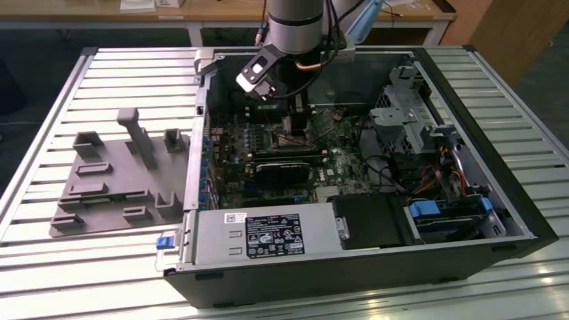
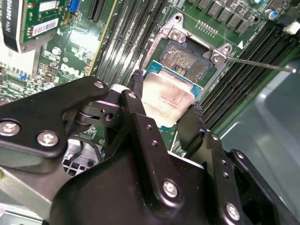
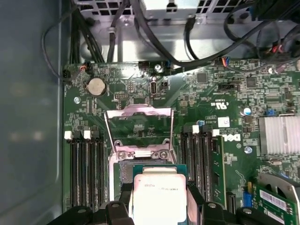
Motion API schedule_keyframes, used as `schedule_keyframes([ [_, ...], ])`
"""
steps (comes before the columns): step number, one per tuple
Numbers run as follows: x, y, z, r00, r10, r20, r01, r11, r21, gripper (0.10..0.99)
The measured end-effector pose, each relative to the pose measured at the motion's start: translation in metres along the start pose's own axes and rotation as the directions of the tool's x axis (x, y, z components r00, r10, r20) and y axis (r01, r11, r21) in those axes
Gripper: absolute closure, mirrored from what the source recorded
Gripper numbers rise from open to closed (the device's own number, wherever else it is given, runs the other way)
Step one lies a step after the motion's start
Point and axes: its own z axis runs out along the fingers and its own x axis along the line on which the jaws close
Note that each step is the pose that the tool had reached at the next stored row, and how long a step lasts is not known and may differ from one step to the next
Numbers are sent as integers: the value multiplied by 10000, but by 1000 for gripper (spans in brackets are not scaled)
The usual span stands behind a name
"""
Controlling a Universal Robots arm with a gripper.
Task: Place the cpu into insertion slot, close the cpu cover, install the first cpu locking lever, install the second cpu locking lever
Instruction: 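Place the cpu into insertion slot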
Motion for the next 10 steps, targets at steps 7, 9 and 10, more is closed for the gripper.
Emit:
schedule_keyframes([
  [7, 14, -36, 67, 9997, -238, -20, 238, 9997, 1, 549],
  [9, 18, -42, 86, 9996, -274, -23, 274, 9996, 2, 549],
  [10, 21, -44, 95, 9996, -296, -26, 296, 9996, 1, 549],
])
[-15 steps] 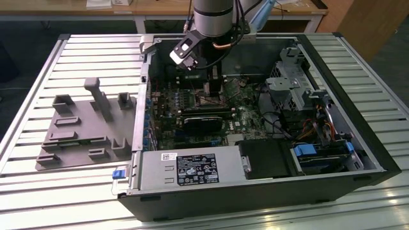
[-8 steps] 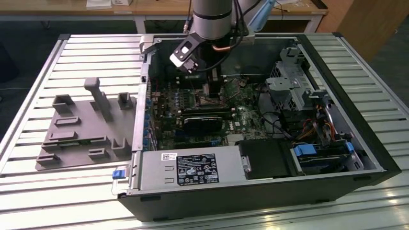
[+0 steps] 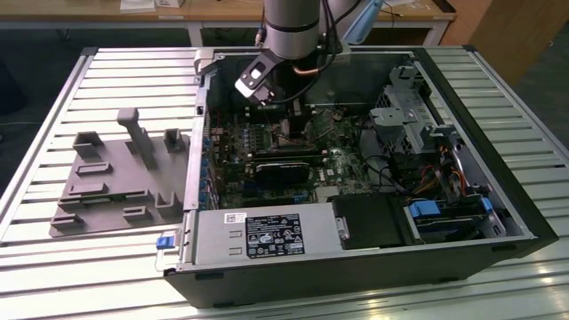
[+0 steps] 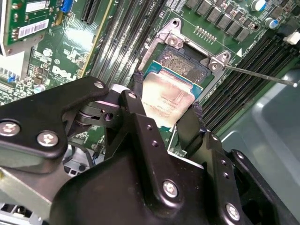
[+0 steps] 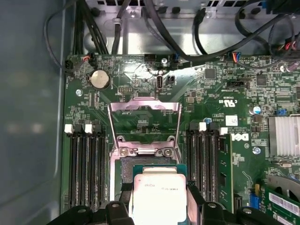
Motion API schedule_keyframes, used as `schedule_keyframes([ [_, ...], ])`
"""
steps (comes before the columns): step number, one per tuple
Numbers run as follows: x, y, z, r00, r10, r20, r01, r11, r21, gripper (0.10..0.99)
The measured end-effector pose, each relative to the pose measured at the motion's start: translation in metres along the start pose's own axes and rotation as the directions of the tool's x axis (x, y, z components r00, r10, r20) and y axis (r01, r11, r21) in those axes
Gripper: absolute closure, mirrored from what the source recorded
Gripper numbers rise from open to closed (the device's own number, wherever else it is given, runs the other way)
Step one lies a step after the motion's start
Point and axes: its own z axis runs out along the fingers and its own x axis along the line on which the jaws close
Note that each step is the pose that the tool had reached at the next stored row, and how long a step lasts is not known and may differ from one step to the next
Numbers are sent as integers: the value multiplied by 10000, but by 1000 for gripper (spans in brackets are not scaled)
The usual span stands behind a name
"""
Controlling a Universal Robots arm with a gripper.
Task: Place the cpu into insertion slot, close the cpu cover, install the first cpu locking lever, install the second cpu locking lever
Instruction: 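Place the cpu into insertion slot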
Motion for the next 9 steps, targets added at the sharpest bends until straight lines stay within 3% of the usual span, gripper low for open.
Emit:
schedule_keyframes([
  [9, 20, -9, 84, 9998, -181, -15, 181, 9998, 1, 549],
])
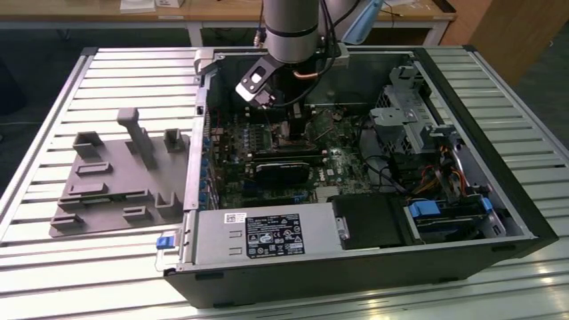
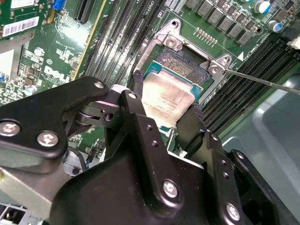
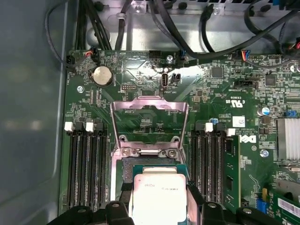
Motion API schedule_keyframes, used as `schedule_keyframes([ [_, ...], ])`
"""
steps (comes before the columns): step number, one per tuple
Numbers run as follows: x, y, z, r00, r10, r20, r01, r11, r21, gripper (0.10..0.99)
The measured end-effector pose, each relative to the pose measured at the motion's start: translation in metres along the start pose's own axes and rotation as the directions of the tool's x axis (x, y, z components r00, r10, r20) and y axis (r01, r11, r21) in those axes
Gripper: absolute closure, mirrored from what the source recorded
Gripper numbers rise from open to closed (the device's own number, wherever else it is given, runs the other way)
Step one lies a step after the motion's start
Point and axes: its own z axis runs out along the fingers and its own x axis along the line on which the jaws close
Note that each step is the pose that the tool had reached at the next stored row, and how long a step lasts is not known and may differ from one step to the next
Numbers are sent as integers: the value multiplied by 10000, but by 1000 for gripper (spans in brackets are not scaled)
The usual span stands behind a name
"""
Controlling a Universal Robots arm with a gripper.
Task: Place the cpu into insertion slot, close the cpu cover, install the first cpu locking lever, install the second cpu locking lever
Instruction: 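Place the cpu into insertion slot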
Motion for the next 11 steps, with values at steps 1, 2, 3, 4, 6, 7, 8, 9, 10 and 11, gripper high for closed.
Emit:
schedule_keyframes([
  [1, 1, -2, 12, 10000, -1, 1, 1, 10000, 0, 549],
  [2, 3, -4, 21, 10000, 0, 1, 0, 10000, 0, 549],
  [3, 4, -6, 31, 10000, 0, 0, 0, 10000, 0, 549],
  [4, 7, -8, 40, 10000, -1, 1, 1, 10000, 0, 549],
  [6, 18, -11, 54, 10000, 0, 0, 0, 10000, 0, 549],
  [7, 23, -12, 59, 10000, -1, 0, 1, 10000, 0, 549],
  [8, 27, -13, 65, 10000, -1, 0, 1, 10000, 0, 549],
  [9, 30, -13, 71, 10000, -1, -1, 1, 10000, 0, 549],
  [10, 32, -14, 78, 10000, -2, 0, 2, 10000, 0, 549],
  [11, 33, -15, 87, 10000, -2, 0, 2, 10000, 0, 549],
])
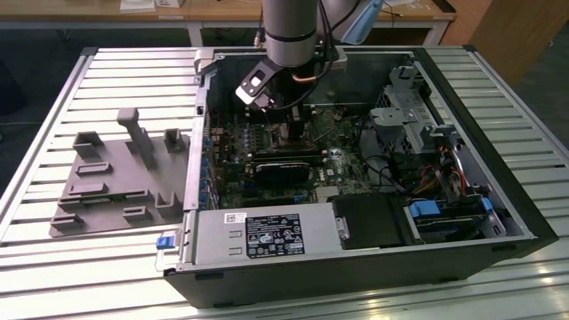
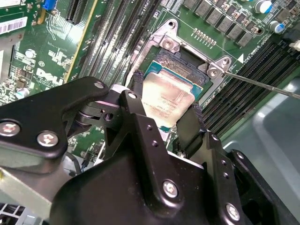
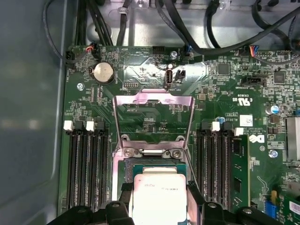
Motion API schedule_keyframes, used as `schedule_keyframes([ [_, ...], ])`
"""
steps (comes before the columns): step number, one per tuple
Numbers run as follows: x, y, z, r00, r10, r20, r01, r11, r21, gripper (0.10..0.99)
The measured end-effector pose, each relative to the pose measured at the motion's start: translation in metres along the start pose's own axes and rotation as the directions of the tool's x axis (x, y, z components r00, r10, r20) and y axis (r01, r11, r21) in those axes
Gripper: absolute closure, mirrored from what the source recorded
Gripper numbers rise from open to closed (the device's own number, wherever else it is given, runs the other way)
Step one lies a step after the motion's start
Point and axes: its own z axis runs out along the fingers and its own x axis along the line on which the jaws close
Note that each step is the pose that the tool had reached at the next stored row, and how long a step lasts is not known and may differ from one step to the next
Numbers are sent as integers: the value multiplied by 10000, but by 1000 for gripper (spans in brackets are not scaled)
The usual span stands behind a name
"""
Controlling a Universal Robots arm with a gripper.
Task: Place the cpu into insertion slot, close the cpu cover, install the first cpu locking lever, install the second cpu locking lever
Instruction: 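Place the cpu into insertion slot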
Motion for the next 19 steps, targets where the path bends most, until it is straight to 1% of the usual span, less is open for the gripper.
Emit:
schedule_keyframes([
  [6, 6, -8, 58, 10000, 23, 2, -23, 10000, 0, 549],
  [12, 10, -16, 109, 9998, 195, 17, -195, 9998, -1, 549],
  [19, 24, -25, 154, 9997, 225, 21, -225, 9997, -1, 549],
])
